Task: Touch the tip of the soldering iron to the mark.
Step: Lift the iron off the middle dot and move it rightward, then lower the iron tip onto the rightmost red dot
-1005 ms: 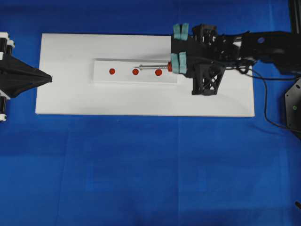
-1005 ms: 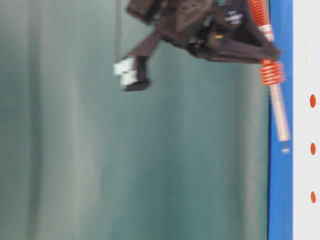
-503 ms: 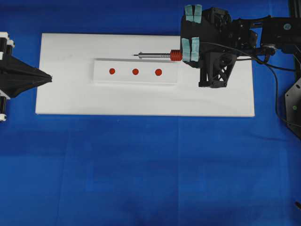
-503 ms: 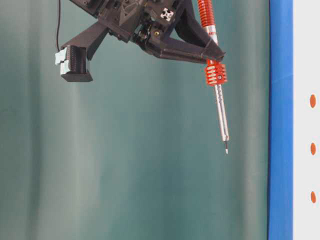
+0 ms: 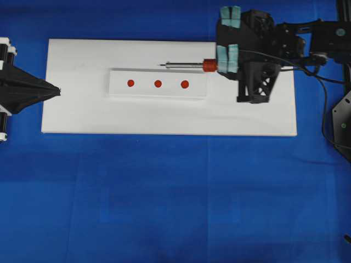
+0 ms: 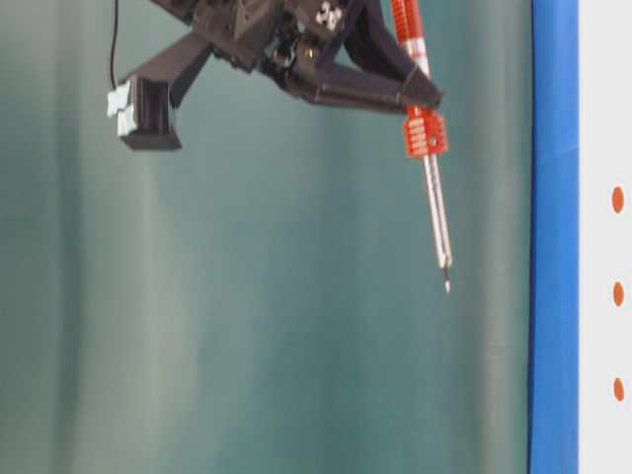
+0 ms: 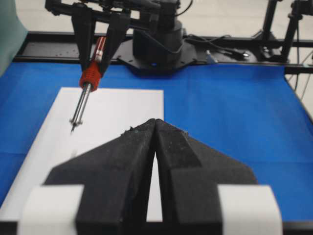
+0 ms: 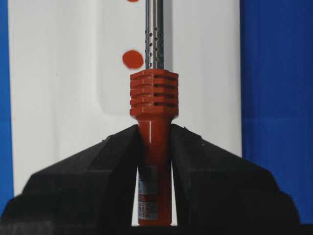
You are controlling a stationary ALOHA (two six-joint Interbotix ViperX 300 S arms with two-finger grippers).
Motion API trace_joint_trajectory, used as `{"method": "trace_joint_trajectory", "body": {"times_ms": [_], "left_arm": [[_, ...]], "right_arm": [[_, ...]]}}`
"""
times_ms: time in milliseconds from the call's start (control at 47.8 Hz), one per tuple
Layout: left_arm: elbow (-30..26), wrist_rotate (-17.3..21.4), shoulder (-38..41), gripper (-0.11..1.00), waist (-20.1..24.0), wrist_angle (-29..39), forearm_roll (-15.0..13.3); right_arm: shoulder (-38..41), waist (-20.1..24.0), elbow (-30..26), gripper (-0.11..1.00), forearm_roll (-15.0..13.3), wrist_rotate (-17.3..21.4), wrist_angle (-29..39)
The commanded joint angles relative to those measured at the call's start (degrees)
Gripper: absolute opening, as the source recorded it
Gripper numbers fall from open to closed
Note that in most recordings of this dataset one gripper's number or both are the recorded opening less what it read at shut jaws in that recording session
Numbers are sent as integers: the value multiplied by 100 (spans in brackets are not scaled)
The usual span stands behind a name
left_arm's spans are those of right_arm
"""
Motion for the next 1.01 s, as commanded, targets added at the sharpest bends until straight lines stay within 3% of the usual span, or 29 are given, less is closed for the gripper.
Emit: {"method": "trace_joint_trajectory", "body": {"times_ms": [0,398,984], "left_arm": [[-70,-9,26,0,-9,-53,0],[-70,-18,53,0,-9,-97,0],[-70,-18,62,0,-97,-97,0]], "right_arm": [[-290,0,70,6,-26,0,0],[-967,-79,677,6,-26,18,378],[-993,-105,712,6,-26,70,369]]}}
